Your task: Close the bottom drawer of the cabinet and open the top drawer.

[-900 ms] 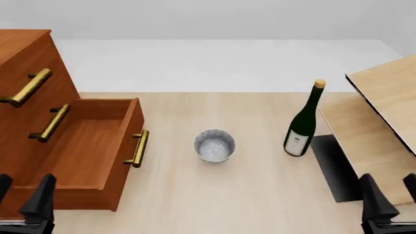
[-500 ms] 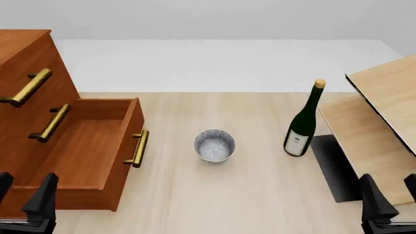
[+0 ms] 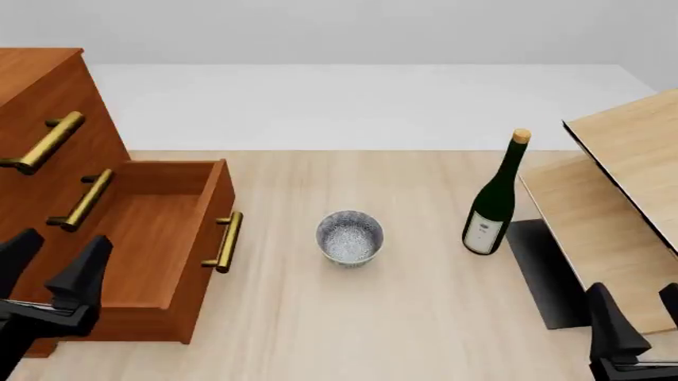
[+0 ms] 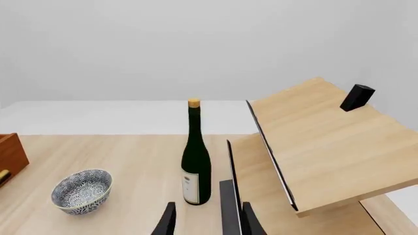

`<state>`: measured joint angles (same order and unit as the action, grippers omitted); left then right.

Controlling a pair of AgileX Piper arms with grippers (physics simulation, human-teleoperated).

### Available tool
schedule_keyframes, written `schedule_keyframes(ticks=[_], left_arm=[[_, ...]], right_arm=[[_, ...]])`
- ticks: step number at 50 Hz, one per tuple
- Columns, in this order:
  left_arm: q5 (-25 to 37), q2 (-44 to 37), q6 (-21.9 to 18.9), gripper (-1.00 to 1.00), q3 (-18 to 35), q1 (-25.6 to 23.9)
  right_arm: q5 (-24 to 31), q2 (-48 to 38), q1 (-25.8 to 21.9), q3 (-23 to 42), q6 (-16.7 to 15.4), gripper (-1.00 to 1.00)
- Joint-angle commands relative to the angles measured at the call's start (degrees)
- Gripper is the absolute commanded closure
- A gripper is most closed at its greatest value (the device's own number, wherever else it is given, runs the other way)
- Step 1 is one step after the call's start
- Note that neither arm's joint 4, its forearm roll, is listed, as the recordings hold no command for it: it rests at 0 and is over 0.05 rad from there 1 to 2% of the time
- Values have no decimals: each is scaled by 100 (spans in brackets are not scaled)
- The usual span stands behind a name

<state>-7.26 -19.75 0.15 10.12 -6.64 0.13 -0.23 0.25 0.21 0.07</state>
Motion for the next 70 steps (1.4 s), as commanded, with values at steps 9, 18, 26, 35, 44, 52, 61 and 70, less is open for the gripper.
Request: schedule_keyframes(ticks=[9,18,26,35,44,52,61,70], left_arm=[[257,-2462,337,-100,1546,-976],[504,-3072,1051,-100,1828,-1683],[859,-3362,1414,-100,2239,-1926],[1099,-3691,1784,-100,2541,-2128],[1331,-4165,2076,-100,2700,-2346],[1629,-4534,2193,-100,2898,-2252],[1927,-4974,2408,-100,2945,-2393],[1928,-5244,2807,-100,2760,-2602]], right_arm=[[-14,-37,21,22,56,-100],[-37,-76,38,33,100,-100],[-66,-109,30,34,132,-100],[-108,-167,37,44,182,-100],[-152,-212,72,49,212,-100],[-106,-158,70,38,258,-100],[-65,-127,98,46,301,-100],[-45,-108,106,39,334,-100]])
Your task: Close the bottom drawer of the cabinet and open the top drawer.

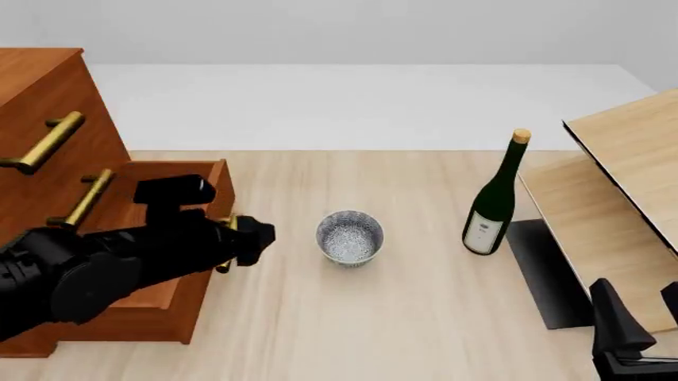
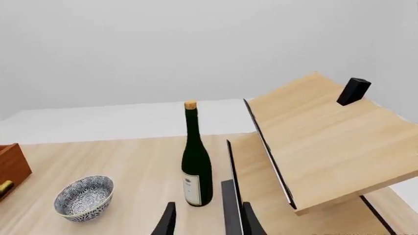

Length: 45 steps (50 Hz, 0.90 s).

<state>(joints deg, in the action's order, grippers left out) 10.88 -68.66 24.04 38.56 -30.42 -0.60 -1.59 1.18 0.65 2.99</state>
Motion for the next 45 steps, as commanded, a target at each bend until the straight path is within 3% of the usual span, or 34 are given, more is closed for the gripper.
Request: schedule_keyframes(ticks=[1,11,16,17,23,32,36,38,39,40,45], left_arm=[[126,-360,387,-100,-77,-221],[50,-527,515,-100,-185,-231],[198,-739,183,-100,-147,221],[88,-737,455,-100,-269,146],[84,-855,282,-100,-325,392],[-14,-905,394,-100,-475,518],[70,-913,201,-100,-440,721],[165,-926,-140,-100,-364,986],[161,-947,-96,-100,-372,957],[226,-1013,-378,-100,-336,1217],[189,-1044,-339,-100,-376,1187]], right_arm=[[30,30,11,-7,49,-100],[8,-2,14,-1,58,-100],[5,-6,10,0,57,-100],[11,2,9,-1,55,-100],[-32,-56,1,4,53,-100],[-33,-40,1,-13,52,-100],[-18,-23,-5,-17,49,-100],[-13,-18,-5,-17,52,-100],[-15,-19,-5,-18,51,-100],[-27,-29,-3,-21,50,-100],[-19,-21,0,-20,57,-100]])
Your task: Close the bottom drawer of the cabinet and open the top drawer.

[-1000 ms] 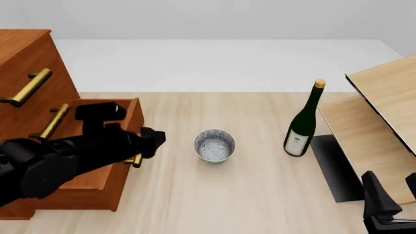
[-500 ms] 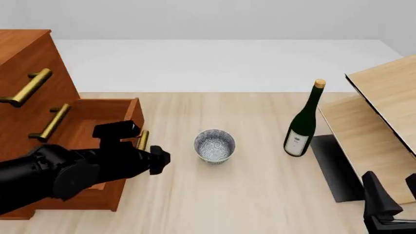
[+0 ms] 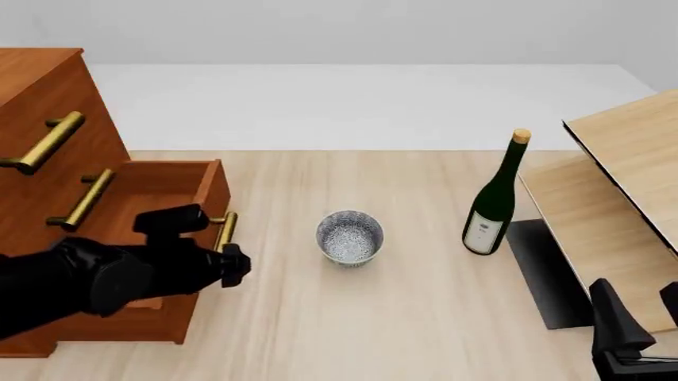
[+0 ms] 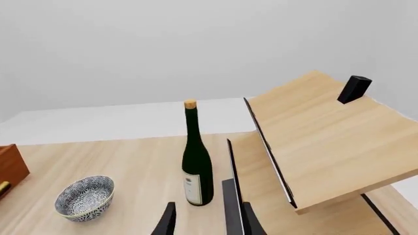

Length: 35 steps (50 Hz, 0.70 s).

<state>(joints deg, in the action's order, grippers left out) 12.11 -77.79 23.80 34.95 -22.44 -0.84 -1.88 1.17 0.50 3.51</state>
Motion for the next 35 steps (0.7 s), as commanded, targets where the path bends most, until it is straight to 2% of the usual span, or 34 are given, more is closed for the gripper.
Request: schedule_keyframes(ticks=[1,2,12,18,19,27,35], left_arm=[[62,-150,-301,-100,-35,418],[113,-177,-598,-100,-8,610],[87,-235,-773,-100,-87,841],[140,-159,-1222,-100,-152,1227],[134,-157,-1141,-100,-174,1201],[156,-106,-1394,-100,-272,1500],[212,85,-1889,-100,-359,2004]], right_arm=[[8,9,1,-4,10,-100],[6,2,-2,0,11,-100],[-31,-45,-16,5,22,-100],[-52,-78,-8,12,29,-100],[-54,-85,-7,17,37,-100],[-53,-109,-21,37,53,-100],[-138,-209,-37,50,55,-100]])
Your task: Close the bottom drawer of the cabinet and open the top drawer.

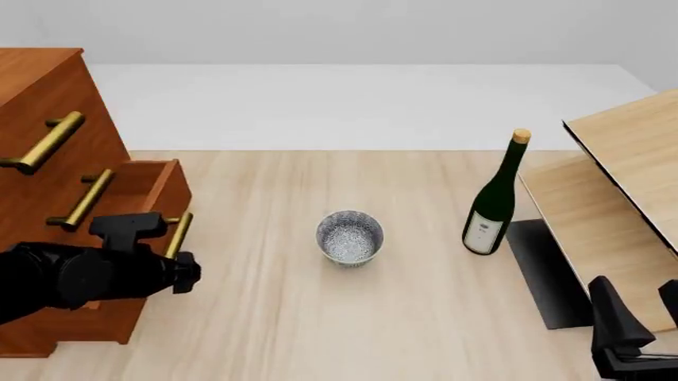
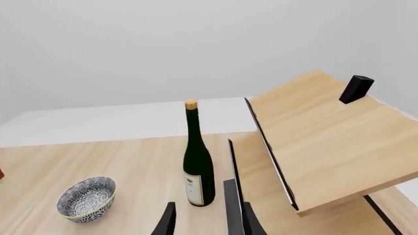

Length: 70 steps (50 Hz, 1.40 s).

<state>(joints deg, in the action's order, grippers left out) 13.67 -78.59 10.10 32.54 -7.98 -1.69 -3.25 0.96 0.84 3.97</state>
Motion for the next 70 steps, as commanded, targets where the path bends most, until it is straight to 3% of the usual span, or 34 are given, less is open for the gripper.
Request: schedule_keyframes(ticks=[1,8,22,28,35,64,70], left_arm=[[53,170,-545,-100,-129,579],[113,421,-1051,-100,-244,1049],[189,720,-1228,-100,-459,1403],[262,965,-1591,-100,-530,1724],[350,1115,-1639,-100,-583,1812],[774,2043,-2650,-100,-813,2911],[808,2120,-2685,-100,-851,2965]], right_arm=[[-53,-71,-14,14,7,-100],[-50,-41,31,-11,-5,-100],[71,101,6,-29,-20,-100],[64,97,-8,-33,-24,-100],[115,157,-9,-40,-20,-100],[118,164,-24,-40,-27,-100],[109,153,-29,-37,-25,-100]])
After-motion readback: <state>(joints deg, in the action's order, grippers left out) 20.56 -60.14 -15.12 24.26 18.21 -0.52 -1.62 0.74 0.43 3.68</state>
